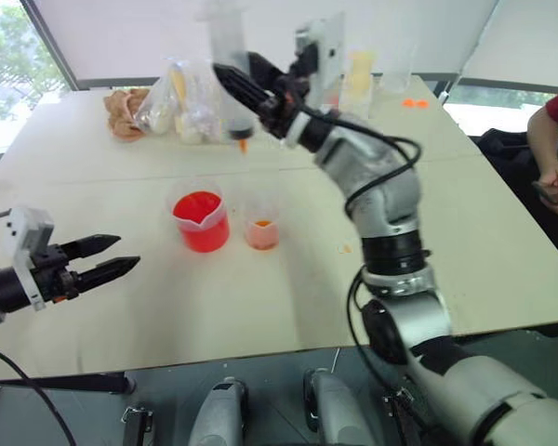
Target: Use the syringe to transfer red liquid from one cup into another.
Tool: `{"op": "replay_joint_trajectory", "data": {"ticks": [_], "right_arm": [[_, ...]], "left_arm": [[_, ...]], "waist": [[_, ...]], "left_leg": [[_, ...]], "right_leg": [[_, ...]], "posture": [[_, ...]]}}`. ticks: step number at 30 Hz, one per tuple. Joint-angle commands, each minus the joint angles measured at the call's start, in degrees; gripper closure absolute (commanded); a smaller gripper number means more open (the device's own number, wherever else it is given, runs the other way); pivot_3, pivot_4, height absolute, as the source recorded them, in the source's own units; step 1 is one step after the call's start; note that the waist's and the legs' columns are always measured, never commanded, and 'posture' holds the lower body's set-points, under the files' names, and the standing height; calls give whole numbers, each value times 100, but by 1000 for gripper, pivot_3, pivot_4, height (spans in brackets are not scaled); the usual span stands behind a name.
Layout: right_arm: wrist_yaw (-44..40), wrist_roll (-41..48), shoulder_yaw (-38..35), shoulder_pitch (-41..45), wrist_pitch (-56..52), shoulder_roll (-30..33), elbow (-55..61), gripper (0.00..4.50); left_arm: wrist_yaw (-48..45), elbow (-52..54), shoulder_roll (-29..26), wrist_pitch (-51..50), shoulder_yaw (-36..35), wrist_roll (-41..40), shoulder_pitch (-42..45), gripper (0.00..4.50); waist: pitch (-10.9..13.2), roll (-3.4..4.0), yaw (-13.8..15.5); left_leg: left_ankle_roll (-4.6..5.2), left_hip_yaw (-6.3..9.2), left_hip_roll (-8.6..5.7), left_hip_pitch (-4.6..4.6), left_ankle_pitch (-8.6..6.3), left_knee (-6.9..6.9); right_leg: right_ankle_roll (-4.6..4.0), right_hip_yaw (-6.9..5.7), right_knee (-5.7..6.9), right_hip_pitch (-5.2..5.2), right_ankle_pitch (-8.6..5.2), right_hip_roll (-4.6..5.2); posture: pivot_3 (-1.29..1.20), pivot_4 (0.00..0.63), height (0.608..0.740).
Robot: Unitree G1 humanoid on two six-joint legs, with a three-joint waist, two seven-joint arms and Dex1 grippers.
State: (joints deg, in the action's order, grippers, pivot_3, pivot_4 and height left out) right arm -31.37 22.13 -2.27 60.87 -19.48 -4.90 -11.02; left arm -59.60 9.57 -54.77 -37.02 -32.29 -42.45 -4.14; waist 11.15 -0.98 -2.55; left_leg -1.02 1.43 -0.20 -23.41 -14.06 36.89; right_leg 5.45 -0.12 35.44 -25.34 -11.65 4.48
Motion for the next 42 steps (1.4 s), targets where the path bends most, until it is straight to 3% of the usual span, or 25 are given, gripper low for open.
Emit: {"op": "replay_joint_trajectory", "data": {"ticks": [1,10,15,21,24,29,34,42], "right_arm": [[-85,-69,72,-18,1059,-402,-588,3104],[-364,-546,697,-743,2074,-718,-1606,3104],[-361,-660,778,-857,2434,-744,-2027,3104],[-229,-742,798,-705,2794,-886,-2532,3104],[-223,-727,832,-600,2861,-974,-2595,3104],[-194,-701,846,-452,2984,-1017,-2753,3104],[-200,-732,908,-494,3041,-1016,-2763,3104],[-196,-760,1002,-607,3027,-1011,-2657,3104]], "left_arm": [[114,-133,55,188,-77,181,56,956],[907,235,267,66,-207,110,572,956],[926,420,52,-242,-141,-142,1075,956],[1067,-489,-166,213,442,97,3198,956],[1130,-1061,-67,507,981,439,4424,956],[866,-1648,273,1074,1813,1018,5534,956],[351,-2025,386,1476,2279,1395,5775,956],[218,-2388,560,1911,2448,1867,5718,956]], "waist": [[-1,-1,2],[-3,-6,-1],[-3,-6,-18],[-4,-8,24],[-4,-17,24],[-3,-15,-6],[-2,-15,-11],[-2,-16,0]], "left_leg": [[0,1,-1,0,0,0],[-6,22,-6,-1,1,-1],[-8,20,-5,0,1,-3],[-24,22,-16,1,11,-1],[-32,26,-32,-2,16,5],[-32,13,-33,2,16,-2],[-31,14,-31,1,16,-1],[-31,15,-28,0,16,2]], "right_leg": [[0,0,-1,1,0,4],[-3,0,-6,1,-1,18],[8,0,-2,-2,6,13],[8,-9,1,9,6,5],[10,-14,-1,14,7,1],[13,-5,0,10,7,2],[13,-5,4,10,7,-2],[13,-4,9,8,7,-4]], "posture": [[0,150,740],[0,150,740],[0,150,740],[0,150,740],[0,150,740],[0,150,740],[0,150,740],[0,150,740]]}}
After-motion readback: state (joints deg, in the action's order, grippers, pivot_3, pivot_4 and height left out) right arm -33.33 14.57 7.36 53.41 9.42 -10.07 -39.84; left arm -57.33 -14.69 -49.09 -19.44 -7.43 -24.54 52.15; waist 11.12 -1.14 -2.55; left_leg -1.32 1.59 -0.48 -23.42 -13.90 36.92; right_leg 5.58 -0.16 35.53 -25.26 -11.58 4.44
